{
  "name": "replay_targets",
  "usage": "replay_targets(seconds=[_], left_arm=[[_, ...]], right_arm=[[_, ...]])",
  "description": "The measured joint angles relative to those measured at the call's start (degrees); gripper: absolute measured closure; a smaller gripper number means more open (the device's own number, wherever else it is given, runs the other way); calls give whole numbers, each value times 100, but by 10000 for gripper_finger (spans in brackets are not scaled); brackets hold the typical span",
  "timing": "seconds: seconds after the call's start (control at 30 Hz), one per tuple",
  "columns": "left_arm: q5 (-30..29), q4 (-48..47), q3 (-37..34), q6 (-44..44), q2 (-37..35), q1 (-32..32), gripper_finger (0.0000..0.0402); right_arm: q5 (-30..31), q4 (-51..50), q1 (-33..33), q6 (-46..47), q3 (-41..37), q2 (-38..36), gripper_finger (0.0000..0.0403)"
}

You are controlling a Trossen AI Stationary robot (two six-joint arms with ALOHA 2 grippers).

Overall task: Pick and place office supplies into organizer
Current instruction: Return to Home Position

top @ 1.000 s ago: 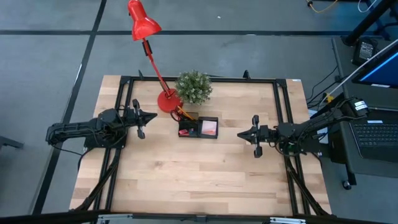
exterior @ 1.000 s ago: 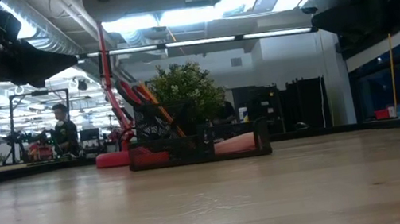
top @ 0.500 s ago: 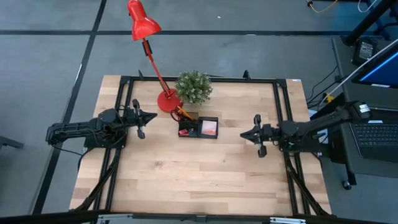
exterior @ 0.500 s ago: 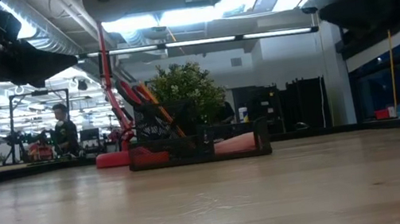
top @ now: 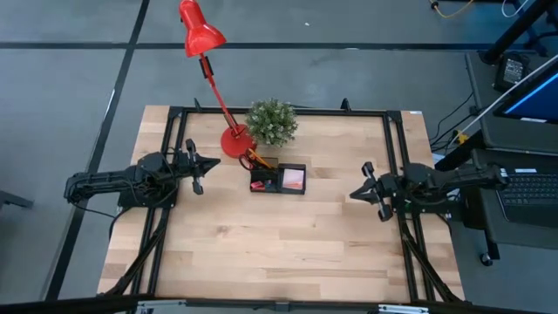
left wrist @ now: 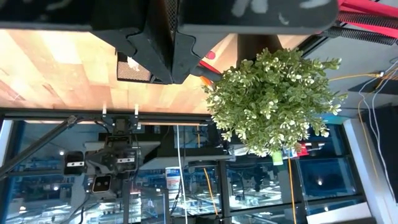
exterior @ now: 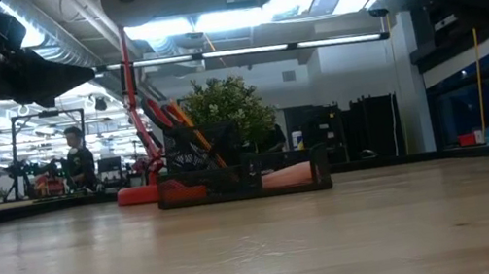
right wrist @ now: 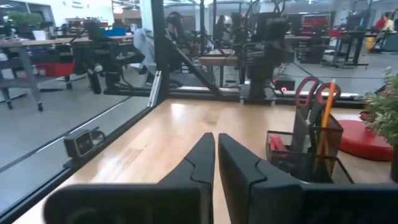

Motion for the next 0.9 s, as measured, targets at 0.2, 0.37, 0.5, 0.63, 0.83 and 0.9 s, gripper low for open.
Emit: replay_targets(seconds=[0.2, 0.37, 0.5, 0.63, 0.83, 0.9], left_arm=[[0, 0, 0, 0, 0, 0, 399], [0, 2, 0, 0, 2, -2, 396], [0, 4, 0, 0, 2, -2, 397], [1, 4, 0, 0, 2, -1, 399], [0, 4, 0, 0, 2, -2, 396], [0, 2, 0, 0, 2, -1, 396]], right_arm=[[18, -438, 404, -176, 0, -498, 377], [160, -836, 734, -315, 2, -931, 377], [239, -857, 770, -157, 4, -910, 377], [239, -853, 768, -123, 4, -906, 377], [239, -846, 768, -135, 4, -906, 377], [239, -846, 768, -135, 4, -904, 377]])
